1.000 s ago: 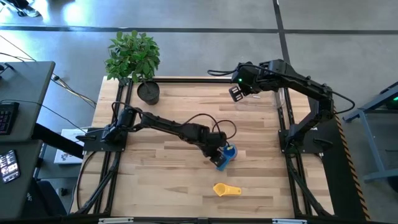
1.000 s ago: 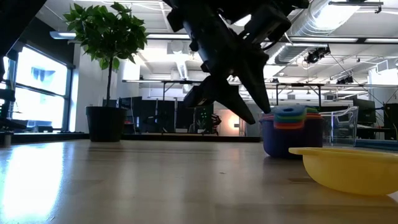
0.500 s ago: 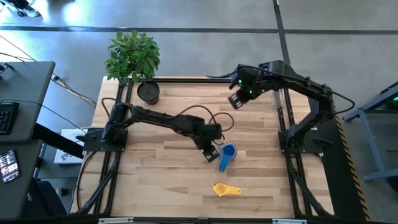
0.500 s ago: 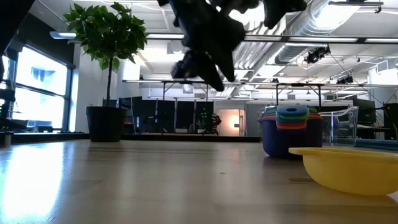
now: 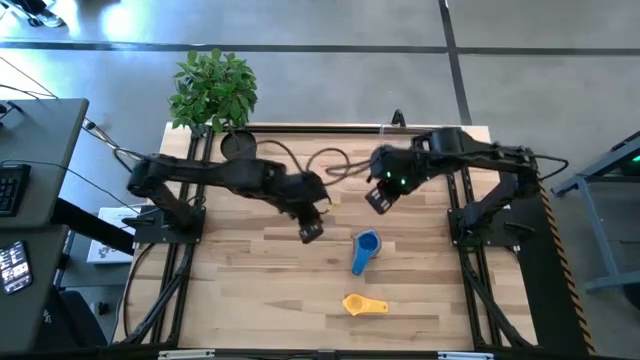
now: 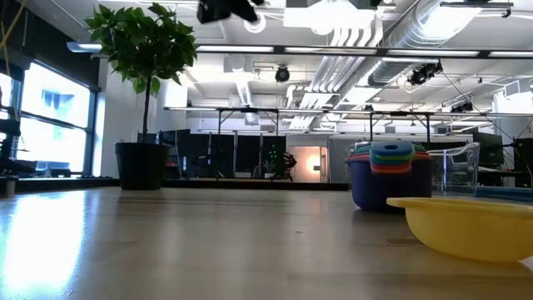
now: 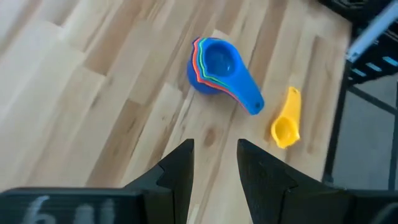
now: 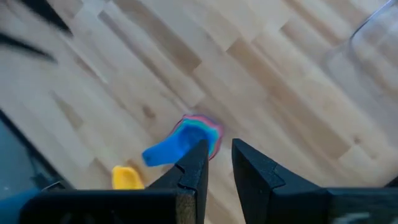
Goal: Nest measuring cups in basket
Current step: Stack the yellow measuring cup on top of the blue measuring cup
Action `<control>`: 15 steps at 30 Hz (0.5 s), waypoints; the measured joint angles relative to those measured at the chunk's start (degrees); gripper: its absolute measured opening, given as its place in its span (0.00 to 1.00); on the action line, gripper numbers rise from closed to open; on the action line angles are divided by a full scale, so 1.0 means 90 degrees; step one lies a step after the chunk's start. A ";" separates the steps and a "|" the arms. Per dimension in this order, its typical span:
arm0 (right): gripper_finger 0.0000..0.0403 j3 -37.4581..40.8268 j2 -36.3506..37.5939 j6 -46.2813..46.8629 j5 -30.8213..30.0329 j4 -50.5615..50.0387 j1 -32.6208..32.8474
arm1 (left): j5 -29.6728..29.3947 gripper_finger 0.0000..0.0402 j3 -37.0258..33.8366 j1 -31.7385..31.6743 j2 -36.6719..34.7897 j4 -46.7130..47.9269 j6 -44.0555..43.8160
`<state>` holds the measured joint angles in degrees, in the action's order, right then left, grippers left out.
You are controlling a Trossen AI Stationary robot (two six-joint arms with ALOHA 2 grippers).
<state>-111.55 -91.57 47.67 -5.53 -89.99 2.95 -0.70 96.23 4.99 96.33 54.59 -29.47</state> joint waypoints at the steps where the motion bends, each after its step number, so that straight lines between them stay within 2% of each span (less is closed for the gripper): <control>1: 0.16 0.0000 0.0000 0.0178 0.0001 -0.0001 0.0136 | -0.0001 0.28 0.0000 0.0000 -0.0159 0.0117 0.0088; 6: 0.16 -0.0002 -0.0025 0.1189 -0.0148 -0.0002 0.0861 | -0.0029 0.28 0.0000 0.0037 -0.0851 0.0688 0.0453; 15: 0.16 -0.0002 -0.0555 0.2531 -0.0269 0.0084 0.2140 | -0.0810 0.28 0.0000 0.0384 -0.1774 0.1879 0.0689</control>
<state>-111.57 -96.56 70.46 -7.95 -89.23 22.21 -7.99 96.23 8.45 80.37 71.50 -23.27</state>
